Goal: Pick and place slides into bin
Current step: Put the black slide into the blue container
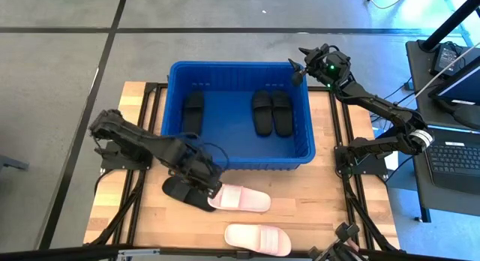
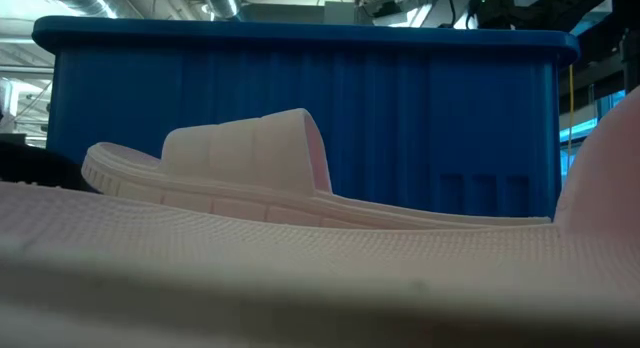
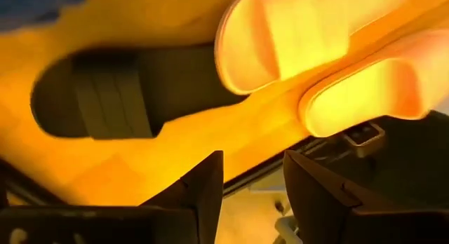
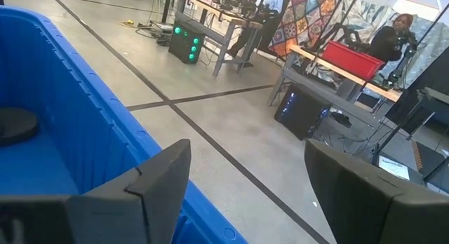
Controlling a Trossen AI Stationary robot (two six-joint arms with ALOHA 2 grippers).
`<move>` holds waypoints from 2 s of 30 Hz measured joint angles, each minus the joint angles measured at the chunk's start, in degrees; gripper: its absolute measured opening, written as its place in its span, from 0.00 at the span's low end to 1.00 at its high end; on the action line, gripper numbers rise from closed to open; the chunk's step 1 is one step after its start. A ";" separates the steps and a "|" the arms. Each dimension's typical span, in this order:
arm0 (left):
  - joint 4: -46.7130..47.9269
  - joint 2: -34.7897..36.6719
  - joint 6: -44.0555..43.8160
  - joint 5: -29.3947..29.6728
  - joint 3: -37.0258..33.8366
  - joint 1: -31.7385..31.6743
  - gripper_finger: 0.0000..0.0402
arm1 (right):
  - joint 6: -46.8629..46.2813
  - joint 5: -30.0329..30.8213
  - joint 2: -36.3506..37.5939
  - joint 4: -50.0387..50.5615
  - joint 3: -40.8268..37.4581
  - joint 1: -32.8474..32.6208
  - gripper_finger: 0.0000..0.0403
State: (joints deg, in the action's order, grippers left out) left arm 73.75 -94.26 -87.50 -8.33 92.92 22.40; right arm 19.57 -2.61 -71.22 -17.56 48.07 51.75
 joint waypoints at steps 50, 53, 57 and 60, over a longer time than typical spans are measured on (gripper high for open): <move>1.16 -12.91 -17.12 -4.84 -11.01 5.17 0.63 | -0.04 -0.04 0.00 0.66 0.00 0.00 0.69; 1.30 -12.91 -17.10 -4.66 -11.55 5.17 0.63 | -0.04 -0.06 0.00 0.87 0.00 -0.02 0.69; 1.38 -12.89 -19.04 -4.72 -12.79 5.17 0.63 | -0.04 -0.05 0.00 0.87 0.00 0.00 0.69; 0.25 -12.89 -20.26 -5.17 -14.50 5.09 0.63 | -0.04 -0.06 0.00 0.87 0.00 0.00 0.69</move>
State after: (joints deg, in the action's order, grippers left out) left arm 73.99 -107.15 -107.76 -13.50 78.42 27.49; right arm 19.53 -2.68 -71.22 -16.69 48.07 51.75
